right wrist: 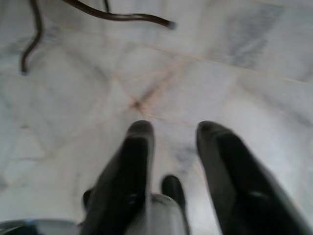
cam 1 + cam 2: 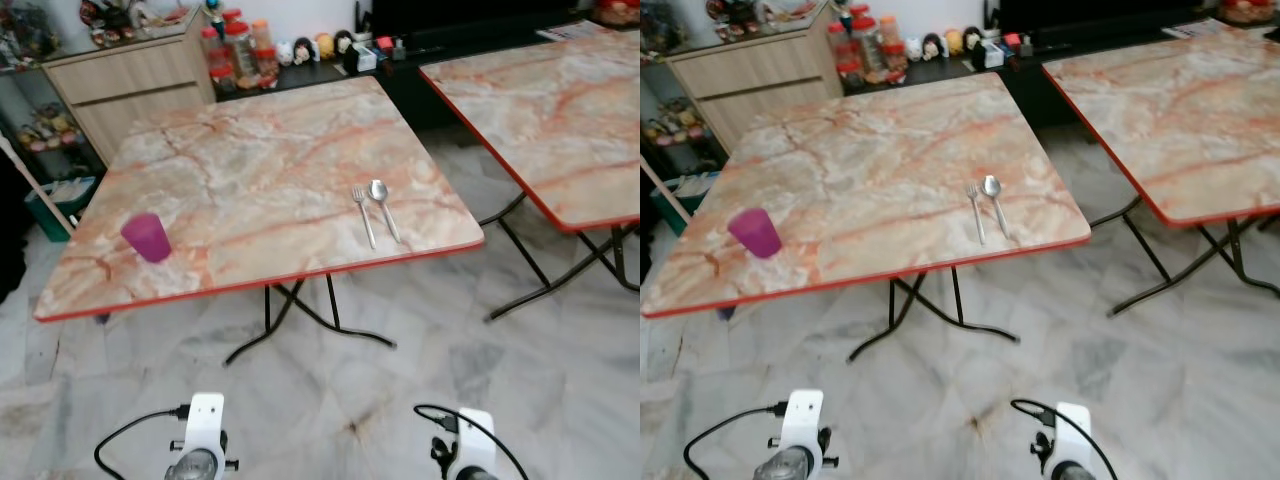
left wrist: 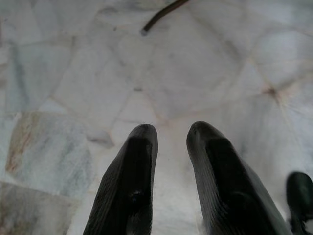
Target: Setting the table
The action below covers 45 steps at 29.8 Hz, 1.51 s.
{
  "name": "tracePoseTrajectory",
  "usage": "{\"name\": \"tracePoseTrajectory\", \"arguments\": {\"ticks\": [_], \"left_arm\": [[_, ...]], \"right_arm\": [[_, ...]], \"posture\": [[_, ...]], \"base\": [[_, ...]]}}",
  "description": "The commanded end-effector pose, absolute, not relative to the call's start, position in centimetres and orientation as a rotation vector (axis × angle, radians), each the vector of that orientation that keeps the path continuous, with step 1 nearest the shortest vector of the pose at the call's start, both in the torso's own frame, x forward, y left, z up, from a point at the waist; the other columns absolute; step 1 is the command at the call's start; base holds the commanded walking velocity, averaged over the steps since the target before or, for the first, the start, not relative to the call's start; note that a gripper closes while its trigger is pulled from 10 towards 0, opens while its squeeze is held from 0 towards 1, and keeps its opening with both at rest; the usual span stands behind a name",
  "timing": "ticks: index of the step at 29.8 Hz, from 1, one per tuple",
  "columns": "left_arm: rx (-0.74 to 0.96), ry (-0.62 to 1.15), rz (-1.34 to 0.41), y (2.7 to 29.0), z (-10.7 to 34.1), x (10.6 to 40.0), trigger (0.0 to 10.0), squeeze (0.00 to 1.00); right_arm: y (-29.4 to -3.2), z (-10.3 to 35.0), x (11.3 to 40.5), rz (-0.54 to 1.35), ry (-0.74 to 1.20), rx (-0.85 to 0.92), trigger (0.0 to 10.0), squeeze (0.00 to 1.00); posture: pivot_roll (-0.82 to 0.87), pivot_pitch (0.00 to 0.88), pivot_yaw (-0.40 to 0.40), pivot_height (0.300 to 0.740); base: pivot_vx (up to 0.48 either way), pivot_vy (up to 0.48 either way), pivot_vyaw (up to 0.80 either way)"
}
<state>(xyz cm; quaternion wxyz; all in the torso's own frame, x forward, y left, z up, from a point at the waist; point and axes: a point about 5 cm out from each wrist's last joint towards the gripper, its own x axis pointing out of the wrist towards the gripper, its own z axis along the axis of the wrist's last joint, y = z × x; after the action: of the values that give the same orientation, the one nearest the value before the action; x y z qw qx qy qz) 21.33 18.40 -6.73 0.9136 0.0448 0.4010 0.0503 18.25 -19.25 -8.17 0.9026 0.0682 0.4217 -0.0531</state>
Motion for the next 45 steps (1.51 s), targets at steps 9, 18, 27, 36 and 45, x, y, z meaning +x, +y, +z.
{"name": "tracePoseTrajectory", "arguments": {"ticks": [9,18,27,36,45], "left_arm": [[0.128,0.865,0.114,19.7,-7.1,20.3,10.0,0.0],[0.14,0.884,0.091,19.5,-7.4,20.1,10.0,0.0],[0.148,0.92,0.065,19.4,-7.8,19.3,10.0,0.0],[0.134,0.92,0.09,19.5,-7.9,19.1,10.0,0.0],[0.128,0.936,0.101,19.6,-8.2,18.4,10.0,0.0]], "right_arm": [[-18.3,-8.4,17.9,-0.081,0.881,0.146,10.0,0.0],[-18.1,-8.3,18.1,-0.049,0.875,0.12,10.0,0.0],[-18.1,-8.1,18.2,0.012,0.834,0.028,10.0,0.0],[-17.7,-6.6,19.9,0.128,0.665,-0.055,10.0,0.0],[-17.5,-4.3,21.6,0.236,0.443,-0.206,10.0,0.0]], "posture": [[-0.2,0.0,0.086,0.74],[-0.2,0.0,0.087,0.74],[-0.21,0.0,0.086,0.74],[-0.2,0.0,0.069,0.74],[-0.2,0.0,0.063,0.74]], "base": [[0.303,0.0,0.0],[0.281,0.0,0.0],[0.0,0.0,0.0],[0.0,0.0,0.0],[0.0,0.0,0.0]]}}
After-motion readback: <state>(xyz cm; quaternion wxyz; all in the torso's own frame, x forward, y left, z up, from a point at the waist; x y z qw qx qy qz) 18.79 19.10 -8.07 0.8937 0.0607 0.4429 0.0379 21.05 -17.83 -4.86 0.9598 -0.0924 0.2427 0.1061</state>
